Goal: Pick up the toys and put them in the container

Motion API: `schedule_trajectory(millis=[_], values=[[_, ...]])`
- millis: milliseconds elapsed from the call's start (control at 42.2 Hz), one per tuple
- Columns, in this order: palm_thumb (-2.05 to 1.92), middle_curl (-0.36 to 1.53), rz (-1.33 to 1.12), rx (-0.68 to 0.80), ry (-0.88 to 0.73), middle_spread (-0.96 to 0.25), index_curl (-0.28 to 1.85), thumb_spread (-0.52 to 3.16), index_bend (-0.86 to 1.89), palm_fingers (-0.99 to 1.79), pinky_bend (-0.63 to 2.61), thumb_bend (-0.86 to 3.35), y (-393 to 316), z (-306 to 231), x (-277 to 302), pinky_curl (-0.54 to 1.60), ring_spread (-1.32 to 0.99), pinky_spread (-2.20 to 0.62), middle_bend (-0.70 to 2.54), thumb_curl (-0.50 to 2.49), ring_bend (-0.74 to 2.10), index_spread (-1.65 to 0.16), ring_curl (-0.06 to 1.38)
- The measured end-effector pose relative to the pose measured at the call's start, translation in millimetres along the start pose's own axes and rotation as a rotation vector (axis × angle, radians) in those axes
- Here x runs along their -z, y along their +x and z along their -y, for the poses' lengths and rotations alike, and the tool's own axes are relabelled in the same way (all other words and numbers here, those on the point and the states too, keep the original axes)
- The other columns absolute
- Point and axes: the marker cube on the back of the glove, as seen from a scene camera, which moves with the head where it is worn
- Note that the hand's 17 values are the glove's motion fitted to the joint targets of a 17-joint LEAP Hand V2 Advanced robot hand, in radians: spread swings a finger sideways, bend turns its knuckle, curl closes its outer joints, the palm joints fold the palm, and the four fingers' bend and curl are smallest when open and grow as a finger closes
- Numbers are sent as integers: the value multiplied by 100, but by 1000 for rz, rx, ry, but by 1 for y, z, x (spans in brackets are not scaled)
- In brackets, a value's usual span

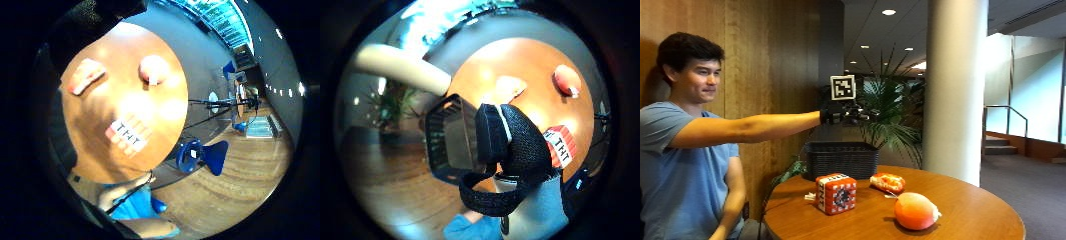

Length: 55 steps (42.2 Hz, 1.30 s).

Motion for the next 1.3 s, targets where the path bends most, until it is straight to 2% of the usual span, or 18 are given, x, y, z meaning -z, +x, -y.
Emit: schedule_trajectory(millis=[237,308,403,451,522,949,1044,1210,1304], values=[[0,10,-36,-183,-1,-1,9,103,15,-6,76,1,4,9,3,23,-2,2,18,4,17,-24,3],[-1,12,-59,-161,-6,-1,11,114,15,-8,78,0,13,8,2,24,-2,2,18,6,18,-26,4],[-1,14,40,-80,-11,-1,13,124,16,-9,79,-1,9,8,2,26,-2,3,18,8,18,-27,5],[-1,15,63,-115,-14,-1,15,128,16,-9,80,-1,9,9,1,26,-2,3,18,9,18,-28,6],[-1,16,53,-186,-18,-1,16,132,16,-9,80,-1,12,12,0,27,-2,3,17,10,18,-28,7],[-2,22,38,-169,12,-1,22,140,15,-12,80,-2,48,32,-4,30,-2,3,16,16,18,-30,12],[-3,23,14,-244,13,-1,23,138,14,-13,80,-2,72,45,-13,30,-2,3,16,16,18,-30,13],[-3,24,-7,-127,29,-1,23,135,14,-14,81,-3,120,62,-39,31,-2,3,16,17,17,-30,14],[-3,24,-18,-249,3,-1,24,131,14,-14,80,-3,153,77,-65,31,-3,3,16,18,18,-30,15]])
